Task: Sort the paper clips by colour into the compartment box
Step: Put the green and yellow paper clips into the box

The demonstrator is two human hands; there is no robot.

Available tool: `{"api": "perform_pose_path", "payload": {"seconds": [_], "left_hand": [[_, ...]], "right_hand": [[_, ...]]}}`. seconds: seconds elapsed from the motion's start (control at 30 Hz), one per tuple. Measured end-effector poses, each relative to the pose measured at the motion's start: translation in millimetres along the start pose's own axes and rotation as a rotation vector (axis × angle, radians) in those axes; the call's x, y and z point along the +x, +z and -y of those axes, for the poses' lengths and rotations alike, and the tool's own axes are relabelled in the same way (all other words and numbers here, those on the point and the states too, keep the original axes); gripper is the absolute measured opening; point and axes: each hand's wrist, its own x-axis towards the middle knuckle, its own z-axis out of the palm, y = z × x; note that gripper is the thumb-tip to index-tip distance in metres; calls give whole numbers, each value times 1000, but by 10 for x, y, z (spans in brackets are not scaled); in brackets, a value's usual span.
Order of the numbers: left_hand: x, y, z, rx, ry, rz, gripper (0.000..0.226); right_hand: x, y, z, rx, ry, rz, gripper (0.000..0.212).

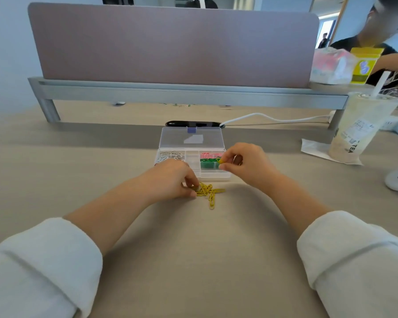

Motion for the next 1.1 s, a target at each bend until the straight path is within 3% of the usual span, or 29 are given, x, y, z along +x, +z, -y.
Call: {"api": "perform_pose_path", "payload": {"seconds": [0.07,0.27,0.47,0.6,0.87,1.1], "left_hand": [[2,21,-9,-19,-10,-31,28],[18,18,-25,-33,-75,-50,32],[-1,-16,-57,-98,-85,37,51],[-4,32,-106,-149,-123,0,66],[11,67,-141,26,-66,-52,34],[8,78,-137,216,-34,-126,21]], "right_hand": [[23,53,-9,-23,14,-67,8],[86,217,-29,-66,33,-29,17],[37,217,-22,-120,32,62,21],[15,232,-23,-121,-7,78,18],[-4,296,7,-139,-110,102,20],[-40,277,-17,-39,-140,90,23]]}}
